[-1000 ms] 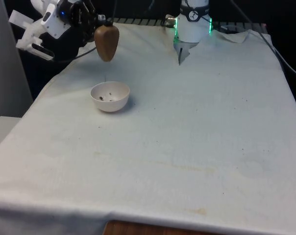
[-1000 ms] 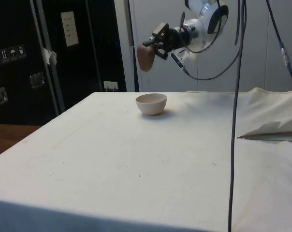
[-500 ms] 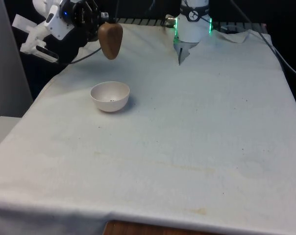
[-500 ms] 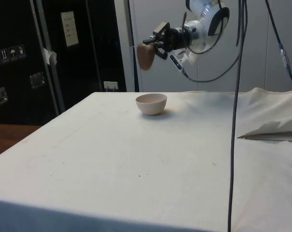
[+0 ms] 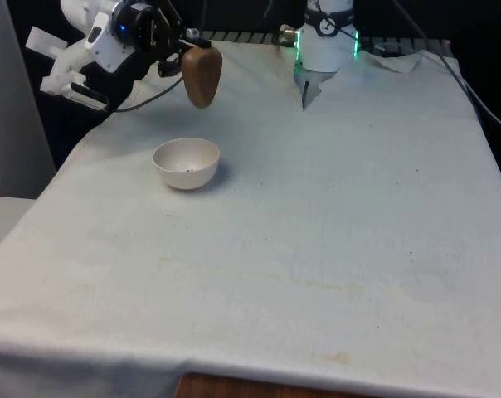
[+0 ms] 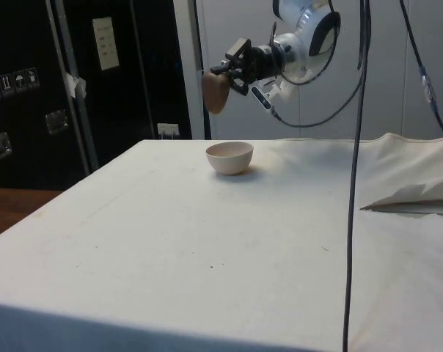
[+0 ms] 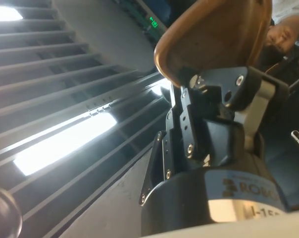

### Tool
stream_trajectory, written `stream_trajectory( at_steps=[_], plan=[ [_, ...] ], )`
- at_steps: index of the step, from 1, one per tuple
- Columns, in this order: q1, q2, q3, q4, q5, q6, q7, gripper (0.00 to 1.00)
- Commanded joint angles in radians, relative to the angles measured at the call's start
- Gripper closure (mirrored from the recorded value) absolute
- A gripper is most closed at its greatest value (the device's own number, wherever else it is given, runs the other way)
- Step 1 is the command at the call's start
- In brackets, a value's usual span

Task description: Pour the coffee beans from the cup into the bowl.

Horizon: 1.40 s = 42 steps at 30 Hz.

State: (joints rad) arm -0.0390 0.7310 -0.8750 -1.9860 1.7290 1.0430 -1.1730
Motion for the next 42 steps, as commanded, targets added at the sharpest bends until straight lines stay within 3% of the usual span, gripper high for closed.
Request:
stream_trajectory(
  at_steps=[1, 5, 6, 7, 13, 14, 15, 21, 22, 23, 25, 29, 30, 31, 32, 38, 39, 40, 42],
  plan=[
    [0.020, -0.014, -0.013, -0.016, -0.007, 0.026, 0.000, 1.00],
    [0.042, -0.036, -0.013, -0.033, -0.025, 0.055, -0.014, 1.00],
    [0.024, -0.026, 0.000, -0.021, -0.023, 0.034, -0.018, 1.00],
    [0.046, -0.041, -0.013, -0.035, -0.030, 0.062, -0.016, 1.00],
    [0.074, -0.083, -0.010, -0.056, -0.063, 0.111, -0.028, 1.00],
    [0.053, -0.070, 0.001, -0.043, -0.058, 0.084, -0.030, 1.00],
    [0.077, -0.089, -0.010, -0.059, -0.069, 0.118, -0.029, 1.00],
    [0.101, -0.130, -0.005, -0.074, -0.102, 0.166, -0.034, 1.00],
    [0.083, -0.119, 0.006, -0.063, -0.097, 0.141, -0.038, 1.00],
    [0.104, -0.135, -0.004, -0.075, -0.106, 0.172, -0.034, 1.00],
    [0.112, -0.150, -0.001, -0.078, -0.121, 0.191, -0.035, 1.00],
    [0.119, -0.167, 0.003, -0.080, -0.138, 0.212, -0.035, 1.00],
    [0.103, -0.158, 0.014, -0.071, -0.134, 0.189, -0.039, 1.00],
    [0.120, -0.171, 0.004, -0.081, -0.142, 0.217, -0.035, 1.00],
    [0.124, -0.179, 0.005, -0.081, -0.152, 0.228, -0.034, 1.00],
    [0.138, -0.204, 0.009, -0.082, -0.184, 0.261, -0.033, 1.00],
    [0.121, -0.193, 0.021, -0.072, -0.180, 0.237, -0.039, 1.00],
    [0.139, -0.207, 0.011, -0.082, -0.189, 0.265, -0.032, 1.00],
    [0.142, -0.215, 0.013, -0.082, -0.199, 0.274, -0.032, 1.00]
  ],
)
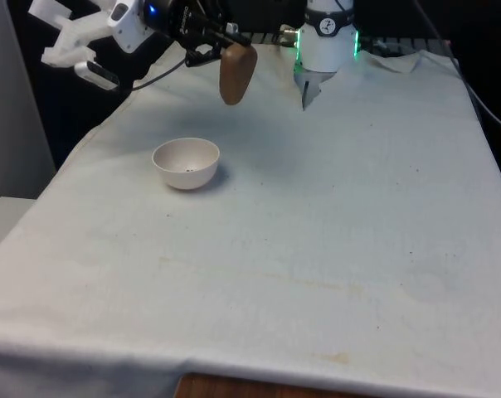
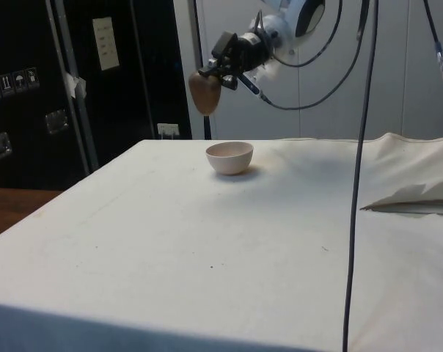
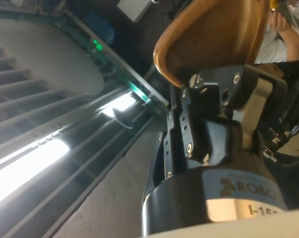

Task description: Pour the coffee beans from the cup into the bowl.

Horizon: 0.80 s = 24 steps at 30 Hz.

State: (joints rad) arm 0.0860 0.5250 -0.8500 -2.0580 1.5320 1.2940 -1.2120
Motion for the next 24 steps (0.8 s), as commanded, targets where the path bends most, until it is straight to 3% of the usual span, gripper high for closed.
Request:
stream_trajectory(
  at_steps=[1, 5, 6, 7, 8, 15, 16, 17, 24],
  plan=[
    [0.018, -0.013, -0.010, -0.010, -0.008, 0.029, 0.007, 1.00],
    [0.022, -0.028, -0.003, -0.010, -0.026, 0.048, 0.008, 1.00],
    [0.006, -0.019, 0.008, -0.001, -0.024, 0.025, 0.000, 1.00],
    [0.007, -0.022, 0.010, -0.001, -0.030, 0.029, 0.000, 1.00],
    [0.026, -0.039, 0.002, -0.010, -0.043, 0.064, 0.009, 1.00],
    [0.029, -0.070, 0.022, -0.010, -0.087, 0.105, 0.012, 1.00],
    [0.012, -0.058, 0.032, -0.001, -0.080, 0.078, 0.002, 1.00],
    [0.029, -0.074, 0.025, -0.010, -0.092, 0.110, 0.013, 1.00],
    [0.028, -0.102, 0.049, -0.010, -0.133, 0.149, 0.017, 1.00]
  ],
)
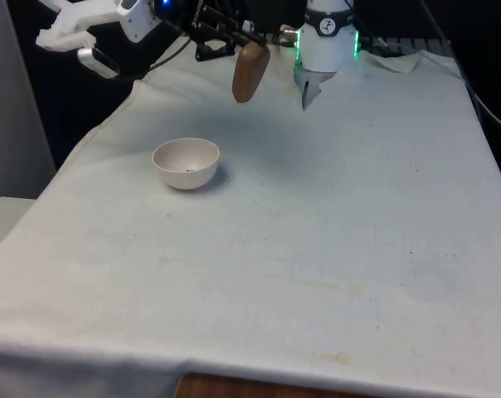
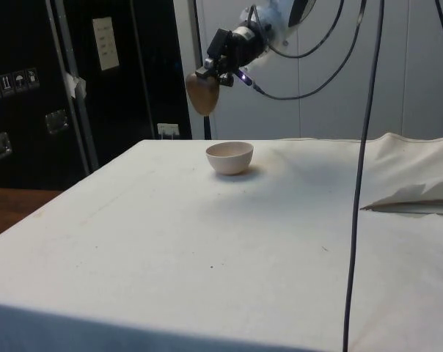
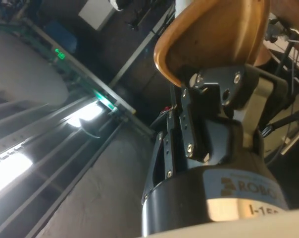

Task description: Pour the coffee beans from the cup into the bowl.

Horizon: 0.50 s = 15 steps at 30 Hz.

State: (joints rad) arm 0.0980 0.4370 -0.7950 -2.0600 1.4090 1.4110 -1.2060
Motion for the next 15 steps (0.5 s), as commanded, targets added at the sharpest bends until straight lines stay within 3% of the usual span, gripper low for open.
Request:
stream_trajectory(
  at_steps=[1, 2, 8, 9, 10, 15],
  plan=[
    [0.000, -0.004, 0.003, 0.000, -0.004, 0.005, 0.001, 1.00],
    [0.017, -0.018, -0.003, -0.008, -0.015, 0.036, 0.012, 1.00],
    [0.015, -0.044, 0.021, -0.009, -0.056, 0.068, 0.018, 1.00],
    [0.000, -0.034, 0.030, -0.001, -0.049, 0.043, 0.008, 1.00],
    [0.016, -0.048, 0.024, -0.009, -0.061, 0.072, 0.019, 1.00],
    [0.016, -0.067, 0.044, -0.009, -0.096, 0.096, 0.027, 1.00]
  ],
)
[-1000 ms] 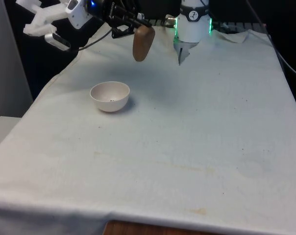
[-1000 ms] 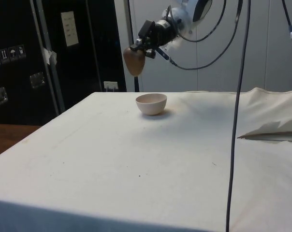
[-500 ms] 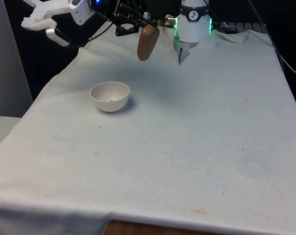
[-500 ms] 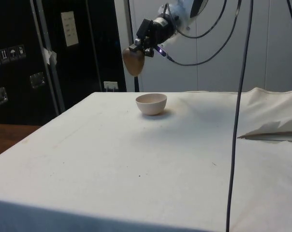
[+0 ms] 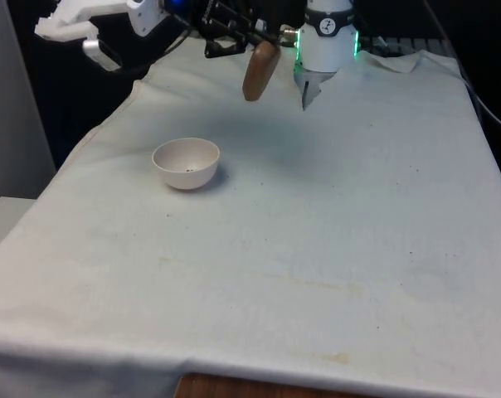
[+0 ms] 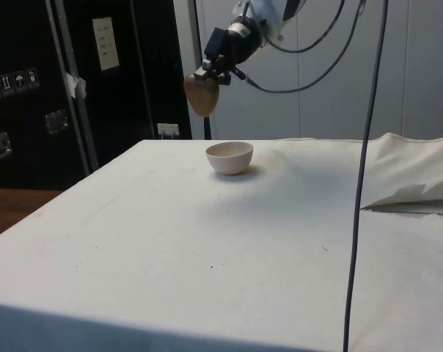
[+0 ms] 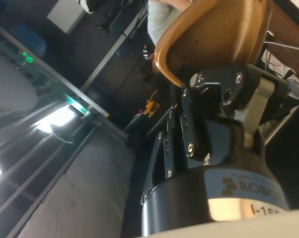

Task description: Pour the coffee beans from the cup into the bowl.

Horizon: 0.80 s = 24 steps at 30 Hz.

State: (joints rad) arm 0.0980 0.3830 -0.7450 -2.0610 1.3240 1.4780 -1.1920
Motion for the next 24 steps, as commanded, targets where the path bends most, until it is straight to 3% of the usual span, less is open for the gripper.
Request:
stream_trajectory(
  at_steps=[1, 2, 3, 4, 12, 13, 14, 21, 22, 23, 24],
  plan=[
    [0.016, -0.017, -0.002, -0.008, -0.016, 0.034, 0.015, 1.00],
    [0.016, -0.020, 0.001, -0.008, -0.023, 0.039, 0.017, 1.00],
    [0.000, -0.007, 0.008, 0.000, -0.011, 0.009, 0.004, 1.00],
    [0.016, -0.024, 0.005, -0.008, -0.029, 0.044, 0.019, 1.00],
    [0.015, -0.058, 0.047, -0.013, -0.087, 0.094, 0.043, 1.00],
    [0.000, -0.047, 0.053, -0.006, -0.077, 0.067, 0.030, 1.00],
    [0.015, -0.061, 0.051, -0.014, -0.091, 0.099, 0.046, 1.00],
    [0.014, -0.085, 0.085, -0.018, -0.136, 0.140, 0.069, 1.00],
    [0.000, -0.074, 0.091, -0.010, -0.127, 0.115, 0.056, 1.00],
    [0.014, -0.087, 0.089, -0.018, -0.142, 0.145, 0.072, 1.00],
    [0.013, -0.089, 0.093, -0.019, -0.148, 0.149, 0.075, 1.00]
  ],
)
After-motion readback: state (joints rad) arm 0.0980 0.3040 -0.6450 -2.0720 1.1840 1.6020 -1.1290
